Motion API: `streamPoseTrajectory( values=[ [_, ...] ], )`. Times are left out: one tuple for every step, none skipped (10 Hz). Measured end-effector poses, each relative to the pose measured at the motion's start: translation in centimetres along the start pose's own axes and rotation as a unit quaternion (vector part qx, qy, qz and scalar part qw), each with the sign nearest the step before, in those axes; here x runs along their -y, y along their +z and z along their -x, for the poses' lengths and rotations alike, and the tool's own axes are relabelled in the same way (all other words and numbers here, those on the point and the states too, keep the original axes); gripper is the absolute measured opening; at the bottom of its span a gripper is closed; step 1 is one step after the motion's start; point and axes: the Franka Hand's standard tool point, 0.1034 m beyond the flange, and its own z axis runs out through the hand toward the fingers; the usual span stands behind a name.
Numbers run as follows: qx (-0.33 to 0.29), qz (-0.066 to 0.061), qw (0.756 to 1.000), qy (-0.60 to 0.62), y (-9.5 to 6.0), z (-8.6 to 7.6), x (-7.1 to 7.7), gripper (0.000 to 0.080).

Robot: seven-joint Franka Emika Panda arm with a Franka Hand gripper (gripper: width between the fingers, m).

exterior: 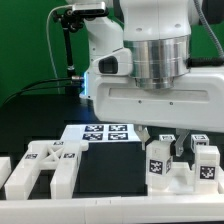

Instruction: Assemble chair

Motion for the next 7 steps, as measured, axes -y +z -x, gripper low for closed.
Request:
streamPoseTrajectory(
  values=[
    [-0.002, -0.004, 0.998, 0.065, 0.0, -0.1, 0.2, 0.0285],
    [-0.007, -0.013, 0.989, 0.146, 0.1, -0.2, 0.6, 0.0285],
    [-0.013, -0.027, 0.977, 0.209, 0.1, -0.2, 1.0, 0.0286],
    [-0.016, -0.044, 0.966, 0.256, 0.1, -0.4, 1.4, 0.0287],
    [-0.014, -0.048, 0.961, 0.272, 0.1, -0.4, 1.5, 0.0287],
    [-0.015, -0.048, 0.964, 0.261, 0.1, -0.4, 1.5, 0.0290],
    [-0.016, -0.045, 0.972, 0.230, 0.2, -0.3, 1.4, 0.0290]
  ],
)
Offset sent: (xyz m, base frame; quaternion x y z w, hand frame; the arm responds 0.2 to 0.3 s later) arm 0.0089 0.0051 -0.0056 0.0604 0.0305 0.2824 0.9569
